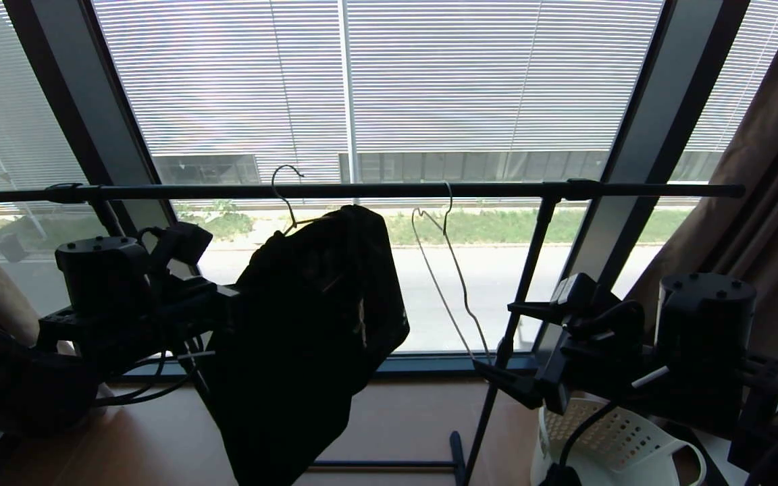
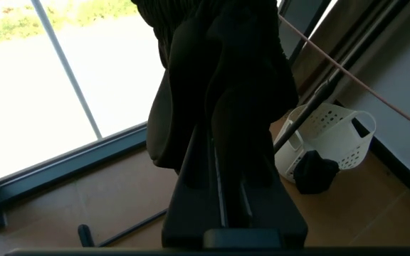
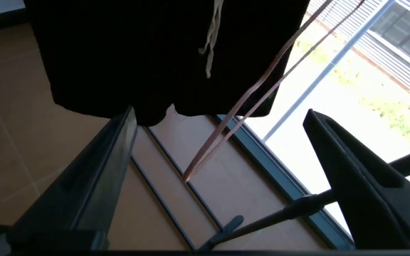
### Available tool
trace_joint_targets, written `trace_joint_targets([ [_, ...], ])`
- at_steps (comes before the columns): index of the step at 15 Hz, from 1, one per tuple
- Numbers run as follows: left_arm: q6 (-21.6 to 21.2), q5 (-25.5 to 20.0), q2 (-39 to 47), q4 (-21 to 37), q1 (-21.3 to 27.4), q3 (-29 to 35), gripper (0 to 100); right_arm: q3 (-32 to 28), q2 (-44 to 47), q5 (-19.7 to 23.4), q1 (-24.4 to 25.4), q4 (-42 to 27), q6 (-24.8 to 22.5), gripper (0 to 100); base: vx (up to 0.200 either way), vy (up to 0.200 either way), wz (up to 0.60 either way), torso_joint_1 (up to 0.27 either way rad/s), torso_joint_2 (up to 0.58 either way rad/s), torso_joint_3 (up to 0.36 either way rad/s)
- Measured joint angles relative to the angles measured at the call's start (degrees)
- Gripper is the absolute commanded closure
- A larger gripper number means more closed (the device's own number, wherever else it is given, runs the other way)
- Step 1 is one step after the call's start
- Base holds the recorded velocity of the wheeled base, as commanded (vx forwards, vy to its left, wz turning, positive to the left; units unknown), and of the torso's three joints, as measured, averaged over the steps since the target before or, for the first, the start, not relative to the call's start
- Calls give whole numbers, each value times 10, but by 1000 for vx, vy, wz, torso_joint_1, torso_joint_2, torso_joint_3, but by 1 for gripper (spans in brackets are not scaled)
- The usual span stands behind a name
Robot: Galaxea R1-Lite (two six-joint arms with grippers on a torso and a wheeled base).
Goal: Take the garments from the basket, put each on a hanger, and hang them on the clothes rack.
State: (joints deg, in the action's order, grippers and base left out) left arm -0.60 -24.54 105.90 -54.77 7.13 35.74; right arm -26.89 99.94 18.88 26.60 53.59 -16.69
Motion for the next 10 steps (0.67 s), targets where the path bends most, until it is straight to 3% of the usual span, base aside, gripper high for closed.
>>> trace_joint_targets([
  [10, 0, 0, 12, 0, 9, 5, 100, 2, 3, -1, 5, 0, -1, 0, 0, 0, 0, 0, 0, 0],
])
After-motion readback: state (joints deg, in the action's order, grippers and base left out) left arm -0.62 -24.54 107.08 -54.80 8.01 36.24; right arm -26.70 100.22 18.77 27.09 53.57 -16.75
